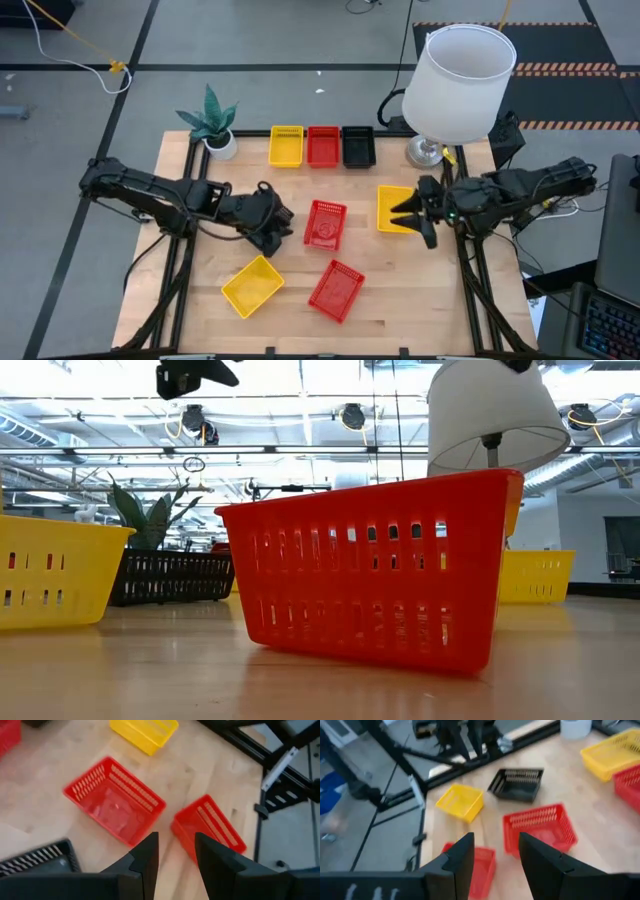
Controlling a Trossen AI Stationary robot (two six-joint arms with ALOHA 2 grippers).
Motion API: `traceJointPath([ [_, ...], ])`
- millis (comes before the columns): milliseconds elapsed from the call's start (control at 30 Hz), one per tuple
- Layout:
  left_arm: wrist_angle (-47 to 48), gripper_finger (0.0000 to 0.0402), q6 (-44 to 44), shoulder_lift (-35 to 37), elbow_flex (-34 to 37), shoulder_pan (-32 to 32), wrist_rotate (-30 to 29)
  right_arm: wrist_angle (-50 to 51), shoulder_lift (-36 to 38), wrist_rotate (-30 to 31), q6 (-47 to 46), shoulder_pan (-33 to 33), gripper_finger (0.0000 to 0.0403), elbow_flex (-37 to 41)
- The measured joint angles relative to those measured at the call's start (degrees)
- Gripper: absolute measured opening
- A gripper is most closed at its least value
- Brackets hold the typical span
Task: Stack baskets by color
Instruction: Stack the right yellow basket on the top yellow basket
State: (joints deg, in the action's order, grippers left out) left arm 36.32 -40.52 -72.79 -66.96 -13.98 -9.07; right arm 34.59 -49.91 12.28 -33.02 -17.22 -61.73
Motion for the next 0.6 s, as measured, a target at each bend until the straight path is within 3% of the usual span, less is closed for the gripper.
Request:
traceJointPath([
  [267,-0.60,0.0127,-9.83,-0.80,0.00,-7.79,-1.23,10.80,-0.86,-0.23,-5.09,-5.83,0.0146,0.84],
  [400,-1.61,0.0127,-16.52,-1.68,0.04,-11.75,-5.81,11.22,-0.87,-0.70,-9.12,-6.80,0.0146,4.39],
  [600,-8.13,0.0127,-20.42,-4.67,-0.13,-14.30,-9.06,11.43,-0.68,-3.36,-7.49,-6.90,0.0146,9.92],
])
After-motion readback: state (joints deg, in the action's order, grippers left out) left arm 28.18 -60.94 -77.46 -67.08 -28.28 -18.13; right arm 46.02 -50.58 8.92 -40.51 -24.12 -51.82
